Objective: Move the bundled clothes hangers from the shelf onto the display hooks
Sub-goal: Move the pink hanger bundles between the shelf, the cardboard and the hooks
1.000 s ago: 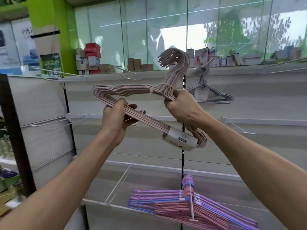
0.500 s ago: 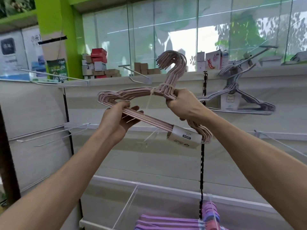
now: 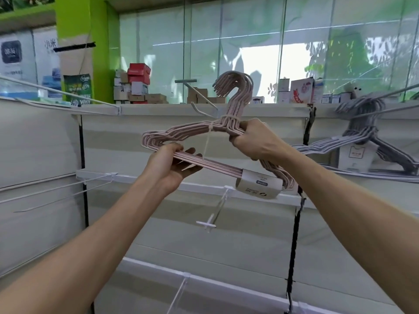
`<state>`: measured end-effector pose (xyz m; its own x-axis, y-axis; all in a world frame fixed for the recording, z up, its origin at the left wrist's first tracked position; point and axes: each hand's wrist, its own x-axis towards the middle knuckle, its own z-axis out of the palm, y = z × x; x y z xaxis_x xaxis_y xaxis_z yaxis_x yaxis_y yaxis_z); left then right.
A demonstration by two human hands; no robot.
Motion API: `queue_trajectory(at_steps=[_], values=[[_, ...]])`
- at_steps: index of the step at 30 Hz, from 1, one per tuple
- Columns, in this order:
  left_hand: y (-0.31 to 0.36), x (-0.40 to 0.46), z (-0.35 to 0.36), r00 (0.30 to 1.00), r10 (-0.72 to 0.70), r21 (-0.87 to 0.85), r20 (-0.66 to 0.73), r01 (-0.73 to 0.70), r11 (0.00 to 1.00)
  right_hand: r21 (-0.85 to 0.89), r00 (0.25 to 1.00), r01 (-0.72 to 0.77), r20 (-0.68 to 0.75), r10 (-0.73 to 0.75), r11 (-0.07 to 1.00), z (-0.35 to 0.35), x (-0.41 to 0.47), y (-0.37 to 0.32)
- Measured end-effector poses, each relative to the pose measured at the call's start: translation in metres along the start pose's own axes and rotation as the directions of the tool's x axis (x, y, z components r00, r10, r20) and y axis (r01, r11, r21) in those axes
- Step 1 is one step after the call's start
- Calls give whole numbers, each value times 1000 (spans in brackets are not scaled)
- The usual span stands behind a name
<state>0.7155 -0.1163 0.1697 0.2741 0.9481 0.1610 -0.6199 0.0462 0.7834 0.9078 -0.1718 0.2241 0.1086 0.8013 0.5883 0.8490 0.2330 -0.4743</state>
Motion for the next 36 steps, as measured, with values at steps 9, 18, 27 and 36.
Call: queue_trajectory(at_steps=[9, 18, 27, 36], values=[[4, 55, -9, 991, -122, -97, 53, 127, 987, -104, 999, -50, -12, 49, 993, 15, 43, 3], [-3, 99, -17, 977, -191, -172, 93, 204, 964, -246, 999, -45, -3, 45, 968, 26, 70, -1], [-21, 126, -19, 969, -224, -205, 107, 242, 948, -283, 997, -62, 25, 72, 957, 40, 85, 17], [-43, 154, -24, 957, -281, -236, 73, 290, 928, -382, 982, -73, 135, 134, 921, 46, 96, 24]])
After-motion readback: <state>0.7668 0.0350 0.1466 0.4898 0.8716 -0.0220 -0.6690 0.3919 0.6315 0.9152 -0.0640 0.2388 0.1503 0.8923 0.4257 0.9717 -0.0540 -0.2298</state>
